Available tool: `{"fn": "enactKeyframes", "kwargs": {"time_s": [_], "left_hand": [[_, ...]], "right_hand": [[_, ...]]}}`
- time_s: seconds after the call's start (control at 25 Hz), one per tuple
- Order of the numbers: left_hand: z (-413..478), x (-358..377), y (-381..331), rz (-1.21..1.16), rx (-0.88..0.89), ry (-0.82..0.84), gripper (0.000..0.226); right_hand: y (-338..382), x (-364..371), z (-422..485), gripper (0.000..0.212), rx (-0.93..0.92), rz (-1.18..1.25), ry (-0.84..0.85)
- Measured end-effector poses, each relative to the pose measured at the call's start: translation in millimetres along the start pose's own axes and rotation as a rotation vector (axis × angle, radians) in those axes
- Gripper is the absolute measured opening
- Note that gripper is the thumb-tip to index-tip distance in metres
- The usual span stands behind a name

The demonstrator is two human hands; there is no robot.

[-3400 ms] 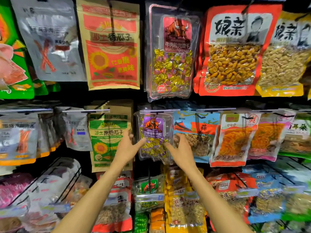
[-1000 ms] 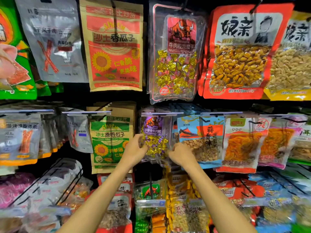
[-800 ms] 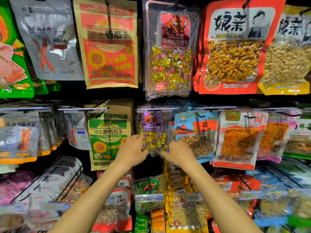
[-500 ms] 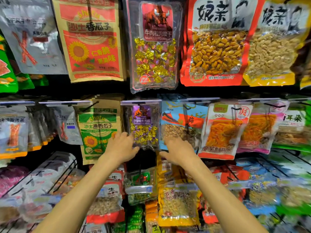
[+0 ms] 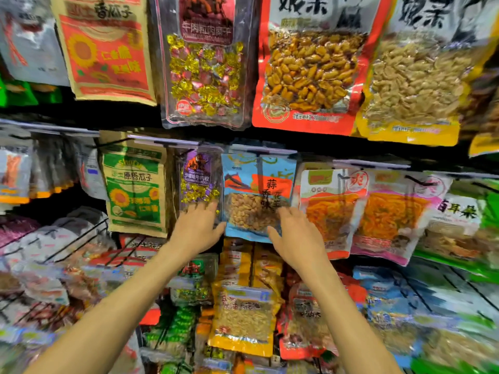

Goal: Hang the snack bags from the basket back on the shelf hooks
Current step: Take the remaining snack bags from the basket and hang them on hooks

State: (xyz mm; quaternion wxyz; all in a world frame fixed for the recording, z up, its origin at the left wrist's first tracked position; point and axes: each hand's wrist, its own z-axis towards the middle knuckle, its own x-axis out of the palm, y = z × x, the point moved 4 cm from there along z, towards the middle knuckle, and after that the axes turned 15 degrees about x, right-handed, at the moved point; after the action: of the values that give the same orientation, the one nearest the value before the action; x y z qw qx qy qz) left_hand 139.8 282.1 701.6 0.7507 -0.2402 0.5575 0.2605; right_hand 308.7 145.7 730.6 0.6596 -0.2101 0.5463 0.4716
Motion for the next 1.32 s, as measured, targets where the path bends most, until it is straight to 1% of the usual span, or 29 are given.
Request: {"fn": "enactKeyframes", "kwargs": {"time_s": [0.12, 0.24, 0.32, 0.44, 0.56, 0.6, 0.64, 0.72, 0.84, 0.88, 1.0, 1.04, 1.12, 1.16, 1.28, 1.32], "left_hand": [[12.0, -1.2, -1.7, -0.247, -0.062, -0.141, 0.075], [16.7, -11.7, -10.3, -0.414, -0.060, -0.260, 0.072], [15.9, -12.7, -11.7, -0.555, -0.070, -0.321, 0.070], [18.3, -6.4, -3.6, -0.790, -0.133, -0.379, 0.069], [25.5, 4.5, 3.7, -0.977, -0.167, -0.336, 0.062], [28.7, 6.8, 4.4, -1.031, -0.150, -0.315, 0.058], [31.9, 7.6, 4.8, -1.046, -0.124, -0.285, 0.054], [39.3, 9.3, 7.0, -1.029, -0.082, -0.269, 0.051], [47.1, 12.9, 10.4, -1.009, -0.078, -0.260, 0.059], [50.0, 16.3, 12.8, -1.004, -0.086, -0.231, 0.057], [52.9, 14.4, 15.4, -1.026, -0.049, -0.292, 0.026], [53.8, 15.0, 16.3, -1.015, -0.044, -0.291, 0.028], [55.9, 19.9, 17.7, -1.009, -0.083, -0.247, 0.056], [57.3, 19.3, 16.2, -1.009, -0.098, -0.226, 0.065], [65.5, 20.0, 13.8, -0.947, -0.085, -0.182, 0.081], [65.4, 18.0, 13.5, -0.915, -0.090, -0.187, 0.080]], "right_hand": [[-9.3, -1.8, -1.5, 0.062, 0.055, 0.273, -0.023], [-10.3, -0.9, 0.5, 0.075, 0.086, 0.439, -0.032], [-8.6, 1.5, 3.7, 0.079, 0.120, 0.527, -0.004], [-7.9, 17.1, 14.9, 0.075, 0.223, 0.728, 0.083], [-12.6, 34.2, 26.6, 0.062, 0.304, 0.884, 0.110], [-11.9, 35.7, 28.4, 0.059, 0.313, 0.927, 0.127], [-9.7, 35.9, 29.6, 0.056, 0.323, 0.951, 0.138], [-6.2, 36.2, 32.8, 0.055, 0.351, 0.964, 0.056], [2.8, 43.6, 40.7, 0.057, 0.398, 0.916, -0.062], [5.4, 47.7, 43.6, 0.058, 0.418, 0.897, -0.082], [4.5, 57.8, 52.0, 0.059, 0.456, 0.893, -0.119], [3.0, 61.7, 55.3, 0.056, 0.471, 0.893, -0.126], [-0.3, 70.1, 66.4, 0.055, 0.474, 0.911, -0.146], [-3.2, 75.2, 74.1, 0.057, 0.463, 0.931, -0.161], [-6.5, 74.6, 83.6, 0.060, 0.452, 0.933, -0.162], [-7.8, 76.4, 86.2, 0.057, 0.453, 0.926, -0.152]]}}
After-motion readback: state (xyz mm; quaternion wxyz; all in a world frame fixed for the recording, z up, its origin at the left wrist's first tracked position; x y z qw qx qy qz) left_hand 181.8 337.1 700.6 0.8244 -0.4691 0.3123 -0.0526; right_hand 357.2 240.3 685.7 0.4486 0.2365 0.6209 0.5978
